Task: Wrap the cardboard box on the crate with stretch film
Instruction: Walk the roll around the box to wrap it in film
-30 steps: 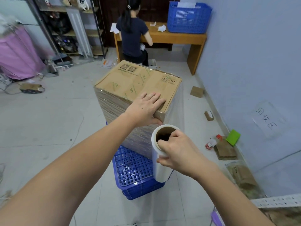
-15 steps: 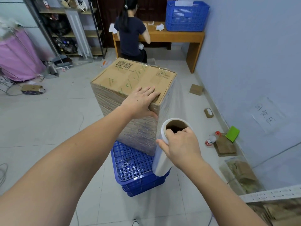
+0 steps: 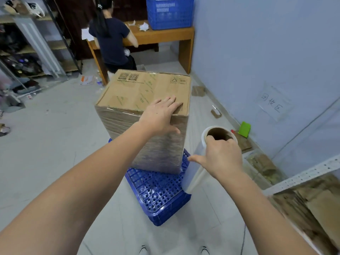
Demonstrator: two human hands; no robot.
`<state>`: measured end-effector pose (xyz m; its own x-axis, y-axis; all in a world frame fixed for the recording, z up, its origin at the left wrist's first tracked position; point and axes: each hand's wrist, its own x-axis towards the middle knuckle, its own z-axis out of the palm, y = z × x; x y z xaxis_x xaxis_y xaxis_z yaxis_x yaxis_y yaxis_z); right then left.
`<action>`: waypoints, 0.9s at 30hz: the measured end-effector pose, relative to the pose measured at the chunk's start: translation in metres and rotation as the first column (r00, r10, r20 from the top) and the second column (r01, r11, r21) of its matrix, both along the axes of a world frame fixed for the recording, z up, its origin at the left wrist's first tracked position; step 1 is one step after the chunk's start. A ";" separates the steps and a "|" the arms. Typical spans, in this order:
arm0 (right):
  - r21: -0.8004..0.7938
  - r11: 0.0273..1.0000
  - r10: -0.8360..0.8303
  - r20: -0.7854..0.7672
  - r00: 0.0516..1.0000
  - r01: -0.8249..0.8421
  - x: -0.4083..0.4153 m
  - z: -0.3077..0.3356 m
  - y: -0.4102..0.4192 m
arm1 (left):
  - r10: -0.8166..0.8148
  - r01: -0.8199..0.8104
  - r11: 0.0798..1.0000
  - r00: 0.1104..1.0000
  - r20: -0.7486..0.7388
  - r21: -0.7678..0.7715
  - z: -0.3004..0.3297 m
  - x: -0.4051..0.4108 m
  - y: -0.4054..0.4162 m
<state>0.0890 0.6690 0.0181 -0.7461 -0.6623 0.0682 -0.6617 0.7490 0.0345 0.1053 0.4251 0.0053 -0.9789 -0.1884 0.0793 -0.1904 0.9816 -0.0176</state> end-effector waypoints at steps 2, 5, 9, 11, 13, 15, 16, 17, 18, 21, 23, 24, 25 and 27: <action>-0.049 0.997 -0.055 -0.067 0.996 0.052 0.001 -0.005 -0.006 | -0.095 0.094 0.994 0.995 0.027 0.049 0.005 0.009 -0.018; -0.185 0.982 -0.078 -0.165 0.983 0.046 0.005 -0.007 -0.011 | -0.133 0.127 0.974 0.991 0.020 0.190 0.019 0.022 -0.048; -0.120 0.982 -0.149 -0.017 0.989 0.146 0.004 -0.008 -0.013 | -0.119 0.117 0.991 0.993 0.025 0.057 0.015 0.026 -0.065; -0.148 0.978 -0.153 -0.030 0.988 0.147 0.001 -0.013 -0.013 | -0.102 0.102 0.995 0.995 0.010 0.002 0.009 0.024 -0.060; -0.220 0.968 -0.136 -0.063 0.989 0.119 0.001 -0.017 -0.010 | -0.092 0.092 0.996 0.996 0.005 -0.020 0.007 0.022 -0.055; -0.246 0.966 -0.098 -0.077 0.992 0.076 0.002 -0.016 -0.006 | -0.077 0.078 0.997 0.997 0.007 -0.031 0.006 0.019 -0.052; -0.223 0.973 -0.076 -0.075 0.994 0.057 0.003 -0.015 -0.004 | -0.071 0.071 0.997 0.997 0.005 -0.043 0.005 0.018 -0.050; -0.178 0.984 -0.043 -0.072 0.996 0.030 0.006 -0.014 -0.003 | -0.062 0.062 0.997 0.998 -0.002 -0.052 0.004 0.017 -0.047; -0.143 0.990 0.004 -0.079 0.997 -0.015 0.010 -0.013 -0.003 | -0.054 0.053 0.997 0.998 -0.012 -0.061 0.003 0.015 -0.042; -0.175 0.963 0.187 -0.118 0.975 -0.206 0.026 -0.004 -0.012 | -0.021 0.019 0.998 0.999 -0.026 -0.053 0.002 0.009 -0.024; -0.241 0.906 0.323 -0.141 0.936 -0.349 0.037 -0.003 -0.022 | 0.005 -0.006 0.999 1.000 -0.019 -0.039 0.002 0.007 -0.017; -0.252 0.872 0.391 -0.155 0.907 -0.419 0.043 -0.005 -0.026 | 0.010 -0.011 0.999 1.000 -0.018 -0.038 0.002 0.007 -0.015; -0.260 0.842 0.443 -0.167 0.881 -0.473 0.048 -0.007 -0.029 | 0.012 -0.013 0.999 1.000 -0.018 -0.041 0.001 0.008 -0.016; -0.271 0.811 0.492 -0.165 0.855 -0.519 0.056 -0.011 -0.034 | 0.015 -0.016 0.998 1.000 -0.019 -0.054 -0.002 0.012 -0.019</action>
<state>0.1451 0.6352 0.0071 -0.2942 -0.8824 0.3673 -0.9543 0.2926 -0.0615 0.1171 0.4063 0.0037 -0.9742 -0.1984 0.1077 -0.2062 0.9762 -0.0668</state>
